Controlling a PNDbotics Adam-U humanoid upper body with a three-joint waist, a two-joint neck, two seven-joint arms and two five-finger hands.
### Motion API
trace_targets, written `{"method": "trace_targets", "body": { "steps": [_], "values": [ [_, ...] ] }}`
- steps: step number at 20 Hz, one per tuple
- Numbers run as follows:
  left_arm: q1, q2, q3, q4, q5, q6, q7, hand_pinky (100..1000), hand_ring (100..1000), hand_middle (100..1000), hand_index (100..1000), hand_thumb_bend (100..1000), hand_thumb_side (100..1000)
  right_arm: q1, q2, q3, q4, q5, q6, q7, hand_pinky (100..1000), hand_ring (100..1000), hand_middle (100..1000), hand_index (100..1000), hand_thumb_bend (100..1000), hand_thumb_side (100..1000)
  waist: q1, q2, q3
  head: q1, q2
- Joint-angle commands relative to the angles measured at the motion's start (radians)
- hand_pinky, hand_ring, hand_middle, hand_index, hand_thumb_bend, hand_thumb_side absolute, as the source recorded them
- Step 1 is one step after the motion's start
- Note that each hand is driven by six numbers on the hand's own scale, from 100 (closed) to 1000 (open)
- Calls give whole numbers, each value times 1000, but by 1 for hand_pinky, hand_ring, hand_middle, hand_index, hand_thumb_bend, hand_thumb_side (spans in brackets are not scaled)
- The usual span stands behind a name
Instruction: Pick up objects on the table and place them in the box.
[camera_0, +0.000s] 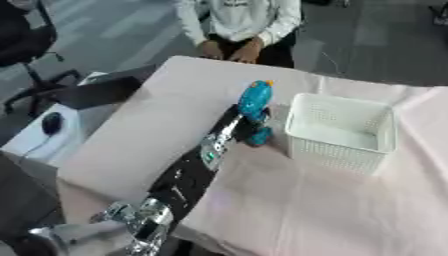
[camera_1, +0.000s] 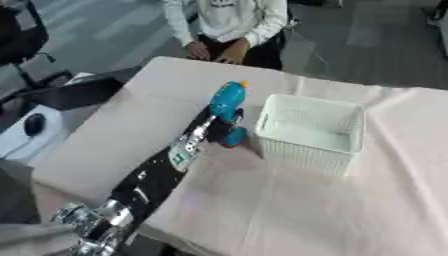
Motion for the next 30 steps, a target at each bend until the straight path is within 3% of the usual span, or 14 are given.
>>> {"method": "trace_targets", "body": {
  "steps": [1, 8, 13, 18, 30],
  "values": [
    [-17, 26, 2, -18, 7, -18, 14, 100, 100, 190, 340, 100, 794, -19, 0, -2, -12, -4, 1, 1, 293, 100, 102, 491, 100, 1000, -4, -9, 1, 8, -15],
    [-14, 23, 8, -34, 29, -68, 64, 100, 100, 100, 292, 100, 746, -19, 0, -2, -12, -4, 1, 0, 293, 100, 102, 492, 100, 1000, -4, -9, 1, 7, -14],
    [-10, 25, 6, -45, 100, -105, 16, 100, 100, 100, 302, 100, 683, -19, 0, -2, -12, -5, 1, 0, 292, 100, 102, 492, 100, 1000, -4, -9, 2, 7, -14],
    [-7, 29, 4, -96, 246, -162, -69, 100, 100, 100, 309, 100, 662, -18, -1, -3, -12, -5, 1, 0, 292, 100, 101, 492, 100, 1000, -4, -9, 4, 7, -15],
    [-7, 89, -8, -327, 412, -124, -224, 100, 100, 100, 313, 100, 664, -15, -4, -4, -12, -3, 2, -1, 292, 100, 101, 492, 100, 1000, -2, -11, 8, 4, -8]
  ]
}}
